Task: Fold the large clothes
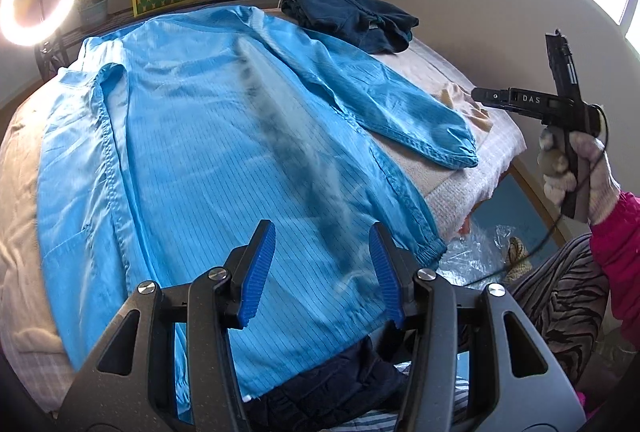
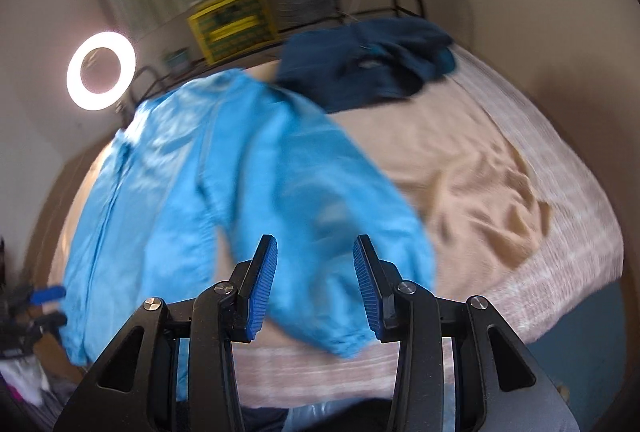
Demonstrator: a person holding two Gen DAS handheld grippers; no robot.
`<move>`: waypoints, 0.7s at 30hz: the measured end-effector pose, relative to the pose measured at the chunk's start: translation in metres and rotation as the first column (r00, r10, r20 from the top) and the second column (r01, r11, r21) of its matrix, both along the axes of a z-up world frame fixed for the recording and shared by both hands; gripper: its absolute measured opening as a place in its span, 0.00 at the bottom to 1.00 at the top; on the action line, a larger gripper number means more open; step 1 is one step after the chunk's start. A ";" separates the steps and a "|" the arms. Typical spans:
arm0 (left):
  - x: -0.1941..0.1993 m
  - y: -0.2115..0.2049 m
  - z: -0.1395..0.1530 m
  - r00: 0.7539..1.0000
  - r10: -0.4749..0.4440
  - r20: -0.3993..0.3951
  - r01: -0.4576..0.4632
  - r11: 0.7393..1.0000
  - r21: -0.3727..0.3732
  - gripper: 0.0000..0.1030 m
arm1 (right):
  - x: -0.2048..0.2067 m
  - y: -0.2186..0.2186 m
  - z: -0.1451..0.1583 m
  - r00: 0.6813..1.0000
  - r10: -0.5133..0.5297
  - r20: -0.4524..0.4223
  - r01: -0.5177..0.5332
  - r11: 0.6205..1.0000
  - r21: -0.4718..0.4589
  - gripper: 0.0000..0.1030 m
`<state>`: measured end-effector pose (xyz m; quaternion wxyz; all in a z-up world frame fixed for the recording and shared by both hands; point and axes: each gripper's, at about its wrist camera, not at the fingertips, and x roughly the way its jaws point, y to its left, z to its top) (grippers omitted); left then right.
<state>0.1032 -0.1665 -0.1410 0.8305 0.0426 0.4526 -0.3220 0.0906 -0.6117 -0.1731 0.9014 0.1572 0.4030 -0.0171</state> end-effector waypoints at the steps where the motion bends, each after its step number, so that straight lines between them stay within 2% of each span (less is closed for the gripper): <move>1: 0.002 0.000 -0.003 1.000 0.004 -0.006 -0.004 1.000 -0.001 0.48 | 0.001 -0.007 -0.003 1.000 -0.016 -0.006 0.016 1.000 0.013 0.37; 6: 0.011 0.000 -0.016 0.999 0.016 -0.032 -0.016 1.000 0.011 0.48 | 0.014 -0.049 -0.037 0.992 -0.102 -0.080 0.113 0.984 0.140 0.37; 12: 0.017 -0.001 -0.026 0.998 0.017 -0.057 -0.016 1.000 0.017 0.48 | 0.016 -0.065 -0.064 0.981 -0.125 -0.150 0.153 0.969 0.196 0.38; 19: 0.021 -0.002 -0.025 0.998 0.013 -0.055 -0.012 1.000 0.009 0.48 | 0.020 -0.053 -0.075 0.979 -0.080 -0.185 0.107 0.985 0.137 0.38; 20: 0.021 -0.003 -0.024 0.999 0.013 -0.053 -0.013 1.000 0.009 0.48 | 0.020 -0.050 -0.073 0.981 -0.069 -0.181 0.093 0.987 0.127 0.35; 21: 0.021 -0.003 -0.023 0.999 0.014 -0.050 -0.013 1.000 0.008 0.48 | 0.021 -0.049 -0.073 0.982 -0.055 -0.181 0.080 0.988 0.135 0.17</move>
